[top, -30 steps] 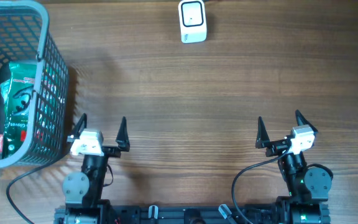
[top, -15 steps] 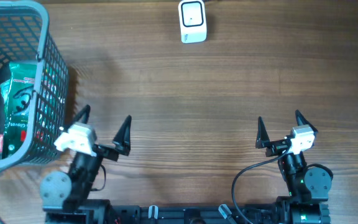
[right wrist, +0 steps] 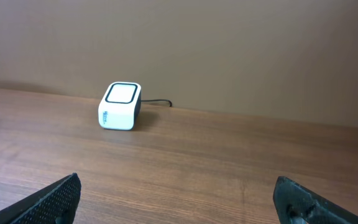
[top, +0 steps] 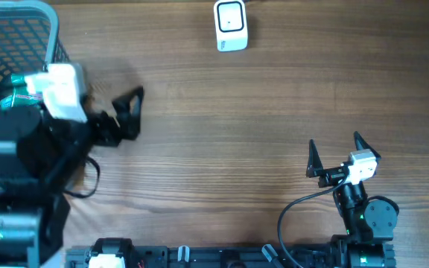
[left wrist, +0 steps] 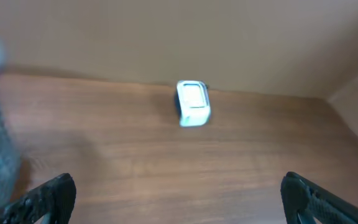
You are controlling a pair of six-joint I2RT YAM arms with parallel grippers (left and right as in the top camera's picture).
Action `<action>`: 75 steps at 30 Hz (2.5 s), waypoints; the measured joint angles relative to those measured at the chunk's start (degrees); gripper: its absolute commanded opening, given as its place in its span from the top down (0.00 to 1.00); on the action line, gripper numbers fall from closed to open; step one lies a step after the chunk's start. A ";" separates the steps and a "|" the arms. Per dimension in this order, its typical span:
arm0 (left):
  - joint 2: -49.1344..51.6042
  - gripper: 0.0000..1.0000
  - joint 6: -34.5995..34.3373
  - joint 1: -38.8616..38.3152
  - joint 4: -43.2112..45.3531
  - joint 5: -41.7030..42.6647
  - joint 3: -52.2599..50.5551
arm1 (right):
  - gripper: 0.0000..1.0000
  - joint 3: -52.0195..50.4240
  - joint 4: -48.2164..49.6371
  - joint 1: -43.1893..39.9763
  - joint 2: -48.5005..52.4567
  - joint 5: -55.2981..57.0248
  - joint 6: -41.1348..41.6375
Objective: Scan the item barcode
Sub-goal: 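Reach the left gripper into the basket and grasp the green plaster pack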
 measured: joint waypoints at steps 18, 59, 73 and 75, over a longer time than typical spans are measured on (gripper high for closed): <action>30.99 0.00 -11.30 42.86 -18.36 -8.11 34.25 | 0.00 0.00 0.02 0.00 0.09 0.20 0.00; 66.27 0.93 22.25 41.13 -22.38 10.32 23.58 | 0.00 0.00 0.02 0.00 0.09 0.20 0.00; 66.03 0.96 14.86 41.16 -26.16 10.12 37.68 | 0.00 0.00 0.02 0.00 0.09 0.20 0.00; 65.16 0.96 11.61 41.16 -26.53 11.65 44.50 | 0.00 0.00 0.02 0.00 0.09 0.20 0.00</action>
